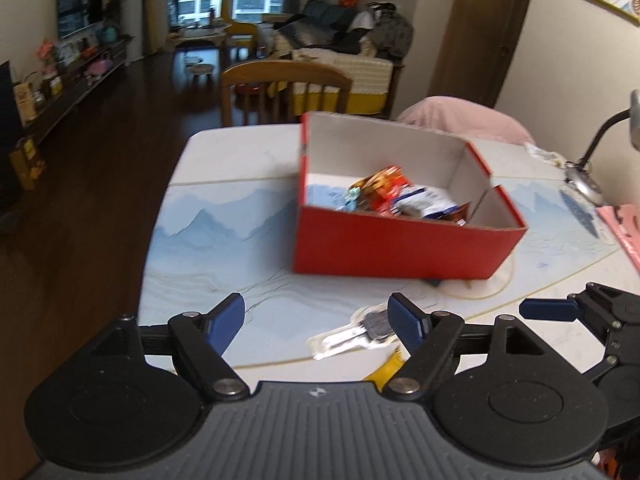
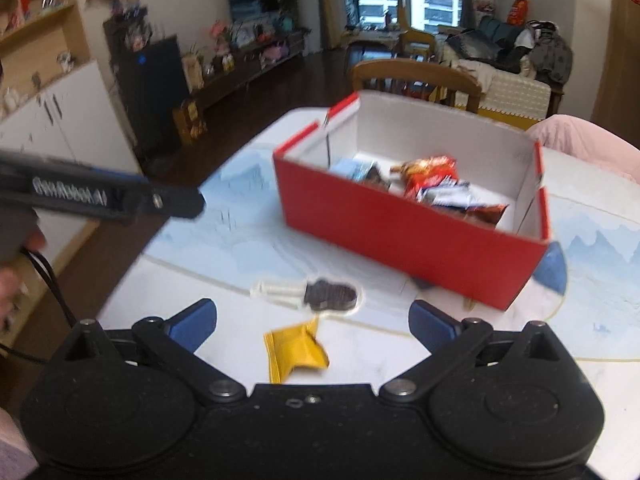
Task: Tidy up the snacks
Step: 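Withdraw both tools from the box toward the yellow packet and lollipop, then grasp the yellow packet with the right tool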
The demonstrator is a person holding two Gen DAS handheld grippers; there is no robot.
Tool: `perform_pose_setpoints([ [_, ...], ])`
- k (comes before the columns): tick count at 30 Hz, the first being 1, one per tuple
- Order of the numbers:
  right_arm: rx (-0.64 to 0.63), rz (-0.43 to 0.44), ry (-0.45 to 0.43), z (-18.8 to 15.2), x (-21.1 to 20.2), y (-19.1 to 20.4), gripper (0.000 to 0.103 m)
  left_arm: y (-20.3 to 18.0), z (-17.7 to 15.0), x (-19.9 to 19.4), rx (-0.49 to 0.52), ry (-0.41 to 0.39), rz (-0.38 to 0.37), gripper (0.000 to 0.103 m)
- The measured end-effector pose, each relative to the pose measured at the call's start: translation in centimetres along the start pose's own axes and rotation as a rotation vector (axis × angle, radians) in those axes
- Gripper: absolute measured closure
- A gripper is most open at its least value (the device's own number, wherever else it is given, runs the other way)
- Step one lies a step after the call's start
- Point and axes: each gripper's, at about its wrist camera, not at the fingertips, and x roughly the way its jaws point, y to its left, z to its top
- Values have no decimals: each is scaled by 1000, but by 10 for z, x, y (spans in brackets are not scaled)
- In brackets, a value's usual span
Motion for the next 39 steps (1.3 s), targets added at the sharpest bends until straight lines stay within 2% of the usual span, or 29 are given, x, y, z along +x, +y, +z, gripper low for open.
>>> perform_pose_setpoints([
  [7, -40, 24, 84, -14, 36, 10, 1, 16, -15, 1, -60, 38, 15, 25],
  [15, -68, 38, 176, -17, 72, 12, 11, 27, -29, 3, -101, 72, 36, 25],
  [21, -100, 8, 202, -21, 82, 13, 17, 30, -32, 7, -115, 94, 61, 25],
  [23, -101, 9, 205, -22, 82, 12, 22, 31, -32, 9, -114, 96, 71, 25],
  [30, -126, 3, 187, -26, 73, 9, 30, 23, -25, 20, -55, 105, 83, 25],
  [32, -133, 9, 180, -26, 70, 9, 37, 21, -21, 24, -34, 111, 85, 25],
  [36, -144, 14, 168, -27, 64, 8, 50, 16, -12, 35, 13, 138, 51, 25],
  [39, -146, -2, 151, -29, 58, 5, 53, 5, -9, 43, 100, 154, 16, 25],
])
